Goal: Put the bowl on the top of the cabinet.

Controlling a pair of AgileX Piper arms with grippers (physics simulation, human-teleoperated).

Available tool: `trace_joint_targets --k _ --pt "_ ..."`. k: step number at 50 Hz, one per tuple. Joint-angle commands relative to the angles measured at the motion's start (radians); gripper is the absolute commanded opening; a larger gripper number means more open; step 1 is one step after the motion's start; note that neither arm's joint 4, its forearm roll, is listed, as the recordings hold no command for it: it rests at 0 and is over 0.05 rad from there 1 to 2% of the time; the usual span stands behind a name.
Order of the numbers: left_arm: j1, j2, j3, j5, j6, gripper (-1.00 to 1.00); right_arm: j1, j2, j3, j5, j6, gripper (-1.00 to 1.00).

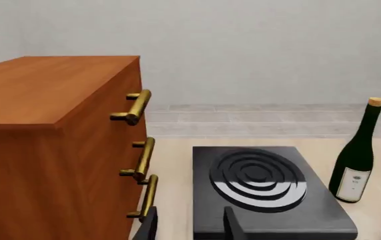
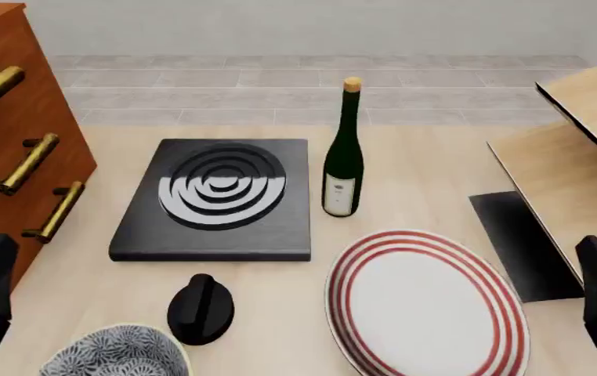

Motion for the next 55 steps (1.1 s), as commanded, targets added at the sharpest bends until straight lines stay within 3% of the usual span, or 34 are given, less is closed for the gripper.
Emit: trace_joint_targets --k 1,25,29,34,37,46,48,49,54,55 --pt "-0.005 0.006 0.004 -0.007 -0.002 1.0 -0.002 0.006 -0.003 -0.001 -0.001 1.0" --pt "-0.01 0.014 0.008 -0.018 0.022 1.0 -0.006 0.005 -0.003 -0.001 0.007 1.0" --pt "-0.02 0.069 0.0 -0.061 0.009 1.0 -0.005 0.005 -0.003 -0.001 0.009 1.0" --pt "-0.039 0.111 -0.07 -0.045 -0.034 1.0 -0.005 0.005 -0.003 -0.001 0.009 1.0" --pt "-0.052 0.115 -0.137 -0.004 -0.001 1.0 -0.005 0.003 -0.003 -0.001 0.009 1.0" --pt "-0.13 0.276 -0.297 0.058 -0.002 1.0 -0.005 0.003 -0.003 -0.002 0.013 1.0" --pt "-0.148 0.307 -0.346 0.092 -0.019 1.0 -0.005 0.003 -0.003 -0.002 0.012 1.0" --pt "-0.154 0.36 -0.437 0.148 -0.034 1.0 -0.005 0.003 -0.003 -0.002 0.013 1.0" --pt "-0.163 0.408 -0.481 0.173 -0.049 1.0 -0.005 0.002 -0.003 -0.002 0.014 1.0" --pt "-0.175 0.427 -0.495 0.186 -0.095 1.0 -0.006 0.002 -0.003 -0.002 0.015 1.0"
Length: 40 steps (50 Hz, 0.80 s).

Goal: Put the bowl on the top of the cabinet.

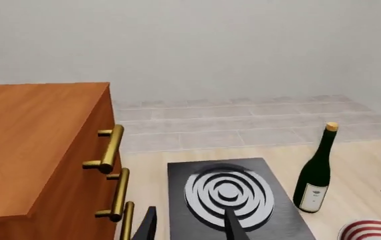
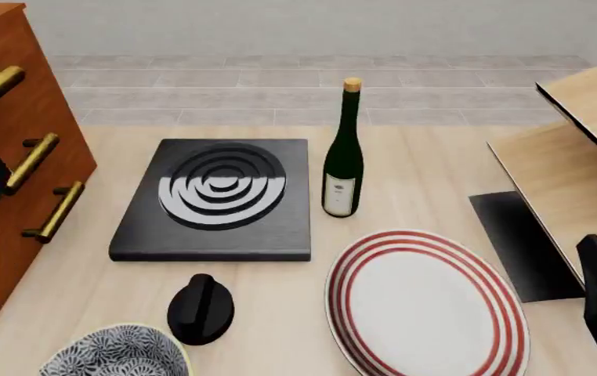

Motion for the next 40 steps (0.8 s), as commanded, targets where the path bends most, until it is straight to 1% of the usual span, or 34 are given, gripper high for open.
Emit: trace_joint_targets --k 1,2,3,5,6,7,8,9,10,12,13,14,16,17,20,23,26,27,29,32,33,34,40 --pt "-0.056 0.164 -0.19 0.112 -0.073 1.0 -0.001 0.0 0.0 0.0 0.003 1.0" --pt "-0.057 0.177 -0.202 0.122 -0.068 1.0 0.0 0.0 0.0 0.0 0.003 1.0" --pt "-0.06 0.172 -0.151 0.087 -0.059 1.0 0.001 -0.001 0.0 0.0 0.002 1.0" --pt "-0.067 0.191 -0.159 0.1 -0.036 1.0 0.001 -0.001 0.0 0.0 0.003 1.0" --pt "-0.071 0.204 -0.186 0.124 -0.044 1.0 0.001 -0.001 0.0 0.0 0.003 1.0" --pt "-0.072 0.227 -0.247 0.173 -0.032 1.0 0.0 -0.001 0.0 0.0 0.004 1.0" --pt "-0.067 0.225 -0.202 0.146 -0.019 1.0 0.0 -0.001 0.0 0.0 0.005 1.0" --pt "-0.072 0.247 -0.258 0.191 -0.016 1.0 0.0 -0.001 0.0 0.0 0.005 1.0" --pt "-0.076 0.262 -0.282 0.215 -0.013 1.0 0.0 -0.001 0.0 0.0 0.005 1.0" --pt "-0.068 0.281 -0.306 0.245 0.0 1.0 0.0 -0.001 0.0 -0.001 0.007 1.0" --pt "-0.07 0.291 -0.317 0.26 -0.017 1.0 -0.001 -0.001 0.0 -0.001 0.007 1.0" --pt "-0.067 0.274 -0.267 0.234 -0.008 1.0 -0.001 -0.001 0.0 -0.001 0.008 1.0" --pt "-0.067 0.271 -0.262 0.239 0.0 1.0 -0.001 -0.001 0.0 -0.001 0.008 1.0" --pt "-0.078 0.276 -0.271 0.263 -0.02 1.0 0.0 -0.001 0.0 0.0 0.007 1.0" --pt "-0.091 0.254 -0.314 0.334 -0.026 1.0 0.006 0.0 0.0 0.0 0.003 1.0" --pt "-0.1 0.241 -0.345 0.392 -0.008 1.0 0.006 0.0 0.0 0.0 0.002 1.0" --pt "-0.103 0.244 -0.354 0.417 -0.009 1.0 0.006 0.0 0.0 0.0 0.002 1.0" --pt "-0.105 0.244 -0.358 0.433 0.005 1.0 0.005 0.0 0.0 0.0 0.003 1.0" --pt "-0.112 0.251 -0.362 0.459 -0.004 1.0 0.004 0.0 0.0 0.0 0.005 1.0" --pt "-0.113 0.246 -0.362 0.491 0.02 1.0 0.004 0.001 0.0 0.0 0.008 1.0" --pt "-0.112 0.243 -0.364 0.501 0.012 1.0 0.004 0.001 0.0 0.0 0.009 1.0" --pt "-0.112 0.237 -0.366 0.514 0.021 1.0 0.004 0.001 0.0 0.0 0.01 1.0" --pt "-0.114 0.233 -0.347 0.541 0.033 1.0 0.006 0.001 0.0 0.0 0.01 1.0"
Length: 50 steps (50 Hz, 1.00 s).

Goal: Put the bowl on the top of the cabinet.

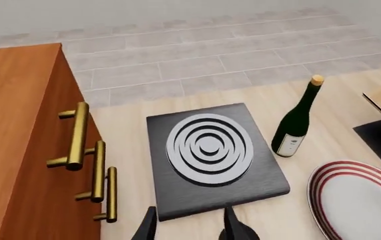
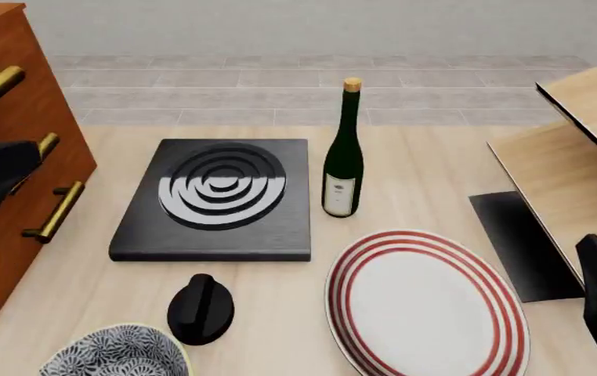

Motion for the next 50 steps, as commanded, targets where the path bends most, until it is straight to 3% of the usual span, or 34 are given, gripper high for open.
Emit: trace_joint_targets --k 1,11,15,19,32,50 --pt "-0.011 -0.01 -0.002 0.106 0.013 1.0 0.003 0.0 0.0 0.0 0.002 1.0" --pt "-0.013 -0.044 0.055 0.15 -0.004 1.0 0.008 -0.004 0.004 -0.005 0.007 1.0" --pt "-0.021 -0.065 0.074 0.171 -0.016 1.0 0.008 0.033 -0.153 0.115 0.002 1.0" --pt "-0.03 -0.085 0.142 0.174 -0.051 1.0 0.008 0.077 -0.177 0.1 0.004 1.0" --pt "-0.061 -0.116 0.281 0.182 -0.137 1.0 0.009 0.083 -0.135 0.05 -0.001 1.0" --pt "-0.089 -0.181 0.365 0.245 -0.192 1.0 0.011 0.065 -0.116 0.048 -0.005 1.0"
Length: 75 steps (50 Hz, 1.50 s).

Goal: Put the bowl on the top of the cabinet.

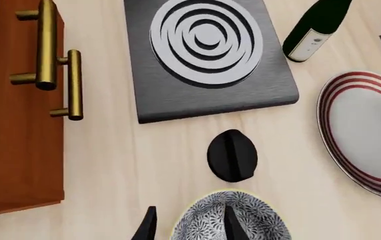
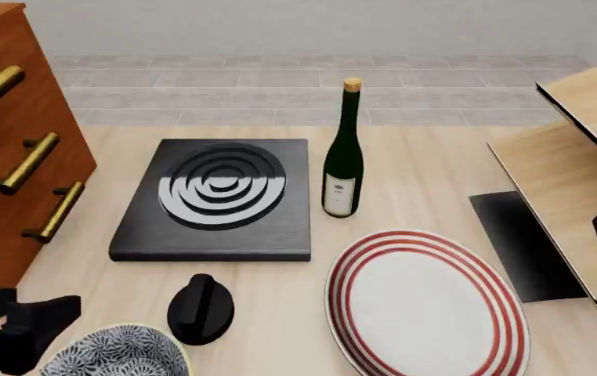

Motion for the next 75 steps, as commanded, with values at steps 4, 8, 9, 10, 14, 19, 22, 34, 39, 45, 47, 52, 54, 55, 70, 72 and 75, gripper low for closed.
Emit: trace_joint_targets --k 4,8,9,10,14,19,22,34,39,45,47,52,54,55,70,72,75 --pt "-0.033 -0.038 0.069 0.036 -0.054 1.0 0.001 -0.011 0.005 0.006 -0.003 1.0" --pt "-0.024 -0.052 0.087 0.048 -0.057 1.0 0.002 -0.016 0.006 0.009 -0.003 1.0" --pt "-0.024 -0.052 0.087 0.049 -0.057 1.0 0.002 -0.016 0.006 0.009 -0.003 1.0" --pt "-0.025 -0.054 0.087 0.052 -0.059 1.0 0.002 -0.017 0.005 0.01 -0.003 1.0" --pt "-0.024 -0.069 0.09 0.069 -0.061 1.0 0.003 -0.023 0.005 0.016 -0.006 1.0" --pt "-0.014 -0.08 0.094 0.077 -0.059 1.0 0.004 -0.024 0.009 0.013 -0.006 1.0" --pt "-0.017 -0.088 0.104 0.08 -0.064 1.0 0.004 -0.029 0.011 0.015 -0.007 1.0" --pt "0.003 -0.102 0.143 0.071 -0.064 1.0 0.004 -0.04 0.018 0.019 -0.01 1.0" --pt "0.012 -0.108 0.172 0.057 -0.079 1.0 0.005 -0.032 0.031 -0.001 -0.012 1.0" --pt "0.019 -0.108 0.207 0.036 -0.089 1.0 0.007 -0.028 0.029 -0.001 -0.015 1.0" --pt "0.016 -0.11 0.216 0.031 -0.093 1.0 0.007 -0.029 0.029 -0.001 -0.016 1.0" --pt "0.021 -0.101 0.232 0.013 -0.102 1.0 0.008 -0.026 0.018 0.008 -0.018 1.0" --pt "0.027 -0.096 0.24 0.003 -0.1 1.0 0.008 -0.025 0.012 0.013 -0.019 1.0" --pt "0.027 -0.095 0.242 0.001 -0.104 1.0 0.008 -0.024 0.01 0.015 -0.019 1.0" --pt "0.029 -0.058 0.311 -0.073 -0.136 1.0 0.009 -0.025 0.008 0.02 -0.019 1.0" --pt "0.027 -0.056 0.322 -0.081 -0.14 1.0 0.009 -0.025 0.011 0.016 -0.019 1.0" --pt "0.028 -0.048 0.344 -0.102 -0.15 1.0 0.008 -0.024 0.023 0.003 -0.018 1.0"
